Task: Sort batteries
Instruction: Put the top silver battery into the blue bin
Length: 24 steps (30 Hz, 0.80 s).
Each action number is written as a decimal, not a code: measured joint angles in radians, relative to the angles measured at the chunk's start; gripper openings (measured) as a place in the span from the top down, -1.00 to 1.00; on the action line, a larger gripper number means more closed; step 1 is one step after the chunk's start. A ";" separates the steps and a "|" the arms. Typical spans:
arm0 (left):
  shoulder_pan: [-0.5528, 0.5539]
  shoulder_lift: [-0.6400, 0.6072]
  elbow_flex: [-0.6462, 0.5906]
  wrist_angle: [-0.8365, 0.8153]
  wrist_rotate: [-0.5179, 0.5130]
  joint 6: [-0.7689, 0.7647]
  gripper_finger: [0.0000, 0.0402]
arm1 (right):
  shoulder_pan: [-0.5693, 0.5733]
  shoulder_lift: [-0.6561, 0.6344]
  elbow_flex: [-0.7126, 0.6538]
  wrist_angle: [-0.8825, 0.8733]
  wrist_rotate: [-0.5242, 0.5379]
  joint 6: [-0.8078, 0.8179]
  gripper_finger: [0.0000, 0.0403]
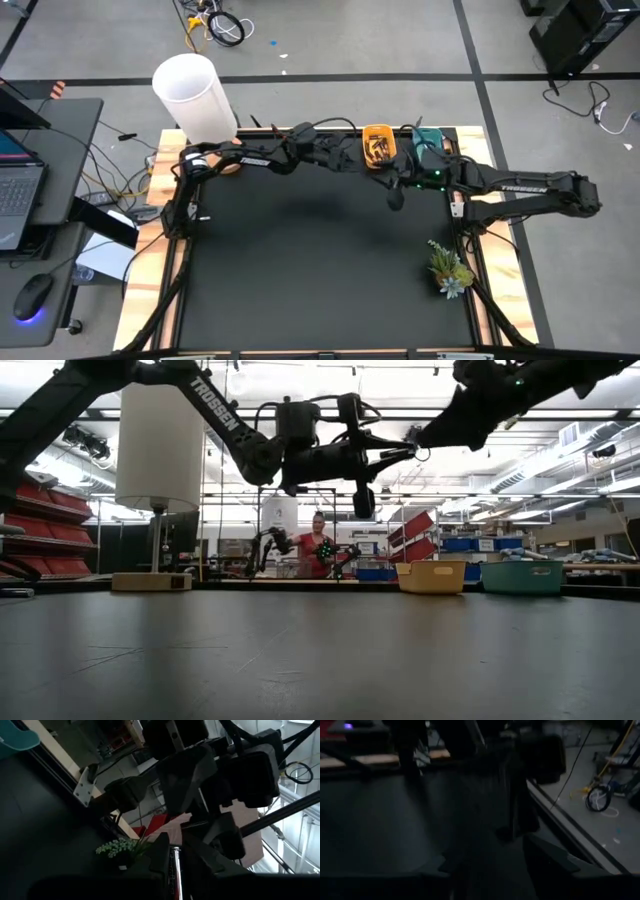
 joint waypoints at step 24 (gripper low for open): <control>0.001 -0.004 0.000 0.106 0.036 -0.071 0.74 | -0.021 0.215 -0.002 0.311 -0.030 -0.141 -0.02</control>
